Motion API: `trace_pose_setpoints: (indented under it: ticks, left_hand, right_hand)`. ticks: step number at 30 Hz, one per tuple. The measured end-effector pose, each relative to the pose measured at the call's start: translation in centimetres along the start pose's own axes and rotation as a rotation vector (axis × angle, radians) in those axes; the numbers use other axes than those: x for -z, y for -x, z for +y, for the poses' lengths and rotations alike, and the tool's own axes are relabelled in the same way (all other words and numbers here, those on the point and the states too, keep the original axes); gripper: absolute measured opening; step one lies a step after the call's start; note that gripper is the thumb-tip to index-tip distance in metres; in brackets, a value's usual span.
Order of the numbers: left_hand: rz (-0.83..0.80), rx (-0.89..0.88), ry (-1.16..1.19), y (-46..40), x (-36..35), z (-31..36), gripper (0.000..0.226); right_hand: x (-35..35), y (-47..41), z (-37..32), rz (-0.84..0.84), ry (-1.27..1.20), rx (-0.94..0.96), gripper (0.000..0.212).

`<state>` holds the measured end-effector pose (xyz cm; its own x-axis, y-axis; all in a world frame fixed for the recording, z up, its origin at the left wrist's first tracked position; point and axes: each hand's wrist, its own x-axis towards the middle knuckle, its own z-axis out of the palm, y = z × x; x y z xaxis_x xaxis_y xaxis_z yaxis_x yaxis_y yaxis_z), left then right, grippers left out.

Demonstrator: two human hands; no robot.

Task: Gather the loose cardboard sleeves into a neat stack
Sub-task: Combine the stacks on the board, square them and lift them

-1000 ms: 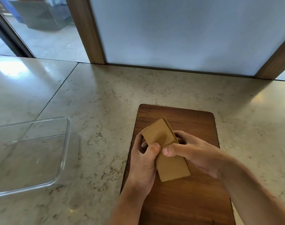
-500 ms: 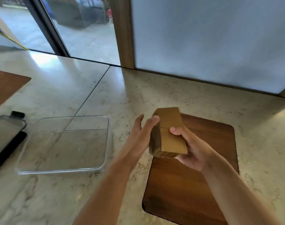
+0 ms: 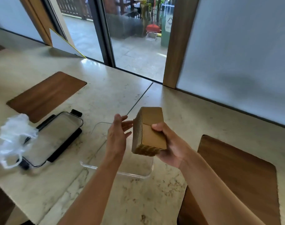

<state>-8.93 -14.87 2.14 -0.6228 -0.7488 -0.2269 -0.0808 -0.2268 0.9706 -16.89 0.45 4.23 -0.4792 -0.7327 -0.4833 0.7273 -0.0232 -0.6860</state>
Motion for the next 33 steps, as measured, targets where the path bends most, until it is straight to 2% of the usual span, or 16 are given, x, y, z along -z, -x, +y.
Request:
trace_pose_setpoints:
  ticks: [3,8,10,14,16,18,19,22,24,27,30,33]
  left_hand:
    - [0.161,-0.061,-0.032,-1.7,5.6,0.2,0.058]
    - [0.248,-0.146,-0.034,-3.7,12.4,-0.7,0.070]
    - [0.213,-0.118,-0.043,-4.6,14.6,-1.4,0.083]
    - [0.014,0.026,-0.108,-5.2,16.1,-3.2,0.103]
    - [-0.079,0.111,-0.038,-5.4,16.1,-3.9,0.104]
    - [-0.110,0.119,0.026,-5.6,15.8,-4.4,0.097]
    - [-0.103,0.112,0.045,-5.8,15.5,-4.5,0.092]
    - [-0.082,0.098,0.079,-6.1,15.0,-4.8,0.082]
    - [-0.083,0.089,0.073,-6.1,15.0,-4.8,0.078]
    - [-0.036,0.067,0.058,-6.3,15.2,-5.3,0.078]
    - [0.013,0.080,0.061,-6.6,15.0,-5.8,0.090]
    - [-0.013,0.104,0.099,-6.7,15.1,-6.1,0.102]
  right_hand:
    - [-4.5,-3.2,2.4,0.001,0.029,-0.081,0.068]
    - [-7.9,-8.1,6.5,0.035,0.002,-0.196,0.063]
    - [-8.9,-10.0,8.4,0.042,-0.009,-0.244,0.061]
    - [-9.8,-12.0,10.9,0.098,0.037,-0.233,0.061]
    - [-10.5,-12.8,11.5,0.131,0.068,-0.201,0.042]
    - [-11.0,-13.7,12.0,0.174,0.142,-0.177,0.025]
    - [-11.3,-14.1,12.1,0.197,0.194,-0.171,0.027]
    - [-12.1,-14.5,12.3,0.263,0.370,-0.175,0.065]
    - [-12.6,-14.5,12.3,0.308,0.457,-0.163,0.076]
    - [-12.4,-14.6,12.1,0.339,0.573,-0.155,0.072]
    - [-11.6,-14.6,11.6,0.314,0.618,-0.148,0.060]
    - [-11.4,-14.2,11.2,0.295,0.604,-0.149,0.065]
